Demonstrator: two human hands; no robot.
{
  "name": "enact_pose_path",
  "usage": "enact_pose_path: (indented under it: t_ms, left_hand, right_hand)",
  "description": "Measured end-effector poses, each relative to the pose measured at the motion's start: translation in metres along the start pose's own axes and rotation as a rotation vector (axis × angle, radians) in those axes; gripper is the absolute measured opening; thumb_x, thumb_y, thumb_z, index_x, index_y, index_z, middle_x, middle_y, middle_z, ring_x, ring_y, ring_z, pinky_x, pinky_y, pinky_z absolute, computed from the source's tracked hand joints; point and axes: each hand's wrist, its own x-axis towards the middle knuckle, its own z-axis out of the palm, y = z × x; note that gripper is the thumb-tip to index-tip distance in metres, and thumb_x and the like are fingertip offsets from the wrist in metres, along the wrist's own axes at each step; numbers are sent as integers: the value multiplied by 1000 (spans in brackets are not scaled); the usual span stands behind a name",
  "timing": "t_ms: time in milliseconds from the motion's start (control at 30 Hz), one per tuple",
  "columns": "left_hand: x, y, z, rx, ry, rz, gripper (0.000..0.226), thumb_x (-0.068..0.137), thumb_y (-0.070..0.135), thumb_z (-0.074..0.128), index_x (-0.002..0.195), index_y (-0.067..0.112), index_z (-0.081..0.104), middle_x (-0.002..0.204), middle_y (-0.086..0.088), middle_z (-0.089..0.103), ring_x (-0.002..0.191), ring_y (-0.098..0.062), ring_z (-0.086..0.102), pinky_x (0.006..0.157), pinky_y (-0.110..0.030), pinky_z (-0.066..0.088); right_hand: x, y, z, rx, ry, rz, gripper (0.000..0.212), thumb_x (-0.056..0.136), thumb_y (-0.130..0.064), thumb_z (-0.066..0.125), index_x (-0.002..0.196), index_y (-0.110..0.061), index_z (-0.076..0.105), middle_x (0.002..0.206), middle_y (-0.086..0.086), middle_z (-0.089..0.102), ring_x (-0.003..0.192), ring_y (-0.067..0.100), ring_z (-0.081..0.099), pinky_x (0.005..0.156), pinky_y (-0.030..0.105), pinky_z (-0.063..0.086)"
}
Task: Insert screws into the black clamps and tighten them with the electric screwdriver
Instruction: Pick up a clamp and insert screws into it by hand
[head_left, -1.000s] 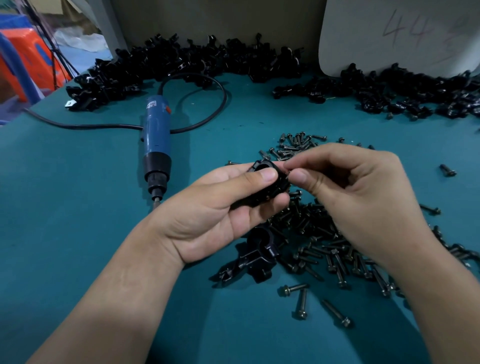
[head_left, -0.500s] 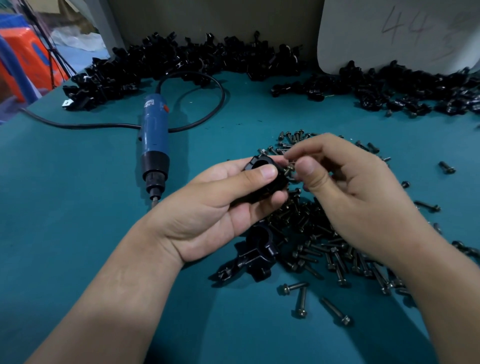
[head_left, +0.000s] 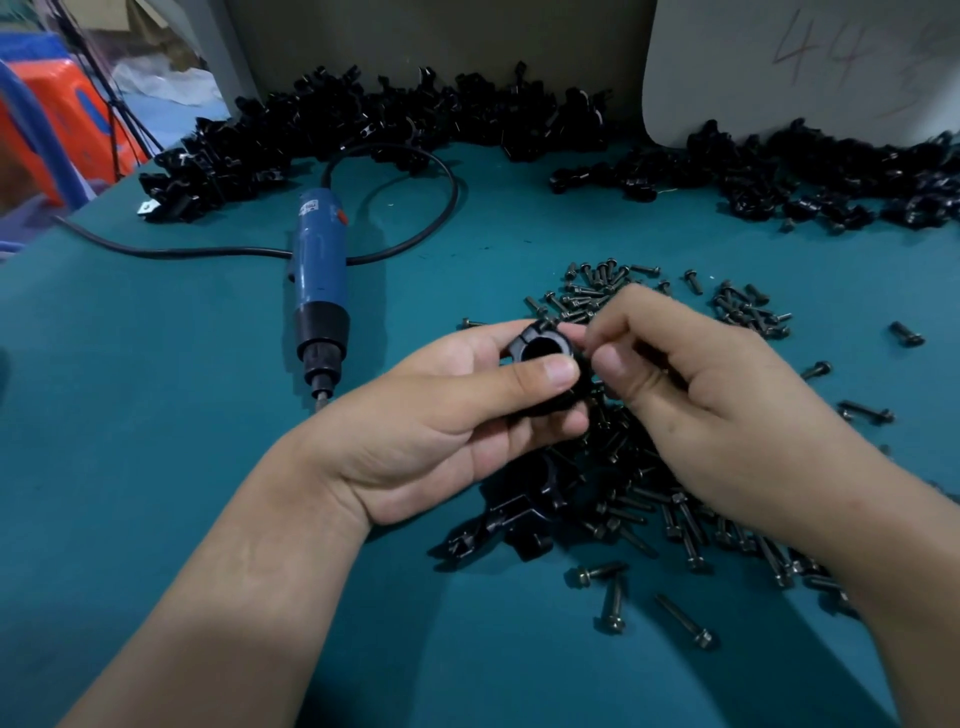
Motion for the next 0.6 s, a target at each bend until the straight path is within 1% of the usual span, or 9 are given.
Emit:
enact_pose_path:
  t_ms: [67,167,233,267,333,400,500,567,600]
  left_hand:
    - [0,-1,0,27,-21,-3,37,96,7,60,131,-2,62,116,-10,60,95,-11,63,86,-21,58]
    - [0,0,1,73,-70,17,37,96,9,61,132,0,63,117,-4,68,101,-7,66,87,-20,56]
    - [0,1,0,47,-62,19,42,97,8,60,137,-4,58,119,-5,69,102,-10,67,87,-20,56]
    - [0,1,-1,38,-42,17,44,96,7,60,138,-5,57,119,-7,68,102,-11,67,86,-21,56]
    - [1,1,-3,37,-2,15,41,94,7,61,134,-3,60,117,-10,64,97,-14,63,85,-21,57]
    - [1,0,-3,42,1,9,38,94,6,61,131,-1,62,114,-10,60,94,-13,61,85,-21,57]
    - [-1,-1,-1,77,-58,-3,36,97,6,59,133,0,61,114,-5,65,98,-8,64,85,-21,56]
    - [-1,1,-1,61,-82,1,37,96,6,60,133,0,62,114,-4,68,100,-8,66,85,-20,57]
    - [-1,2,-1,36,-71,3,38,95,7,61,133,-1,62,114,-6,68,99,-10,66,84,-20,57]
  right_hand:
    - [0,0,3,-23,-2,6,34,103,-51,39,89,-23,54,66,-10,59,50,5,45,44,19,37]
    - [0,-2,4,-12,-16,46,63,99,-74,29,81,-22,59,51,-8,47,45,6,47,42,28,39]
    - [0,-4,2,9,-24,68,72,91,-84,20,77,-25,58,54,-9,53,51,8,57,47,30,48]
    - [0,-4,1,0,-19,58,67,92,-82,20,81,-28,58,61,-15,61,52,6,57,48,24,47]
    - [-2,-5,-1,-15,-4,16,42,100,-61,34,92,-27,57,67,-34,59,47,2,46,43,13,37]
    - [-2,-5,0,-13,-7,21,30,101,-46,42,90,-22,55,61,-33,55,44,3,41,40,11,32]
    - [-2,-4,4,-30,-17,54,47,101,-57,37,87,-19,60,51,-12,48,42,5,39,41,21,33]
    - [-2,-5,4,23,-17,100,62,99,-69,30,85,-21,66,48,-12,43,43,4,38,50,35,45]
    - [-2,-6,4,53,-6,121,63,97,-75,26,84,-31,68,50,-16,44,44,3,40,51,37,47]
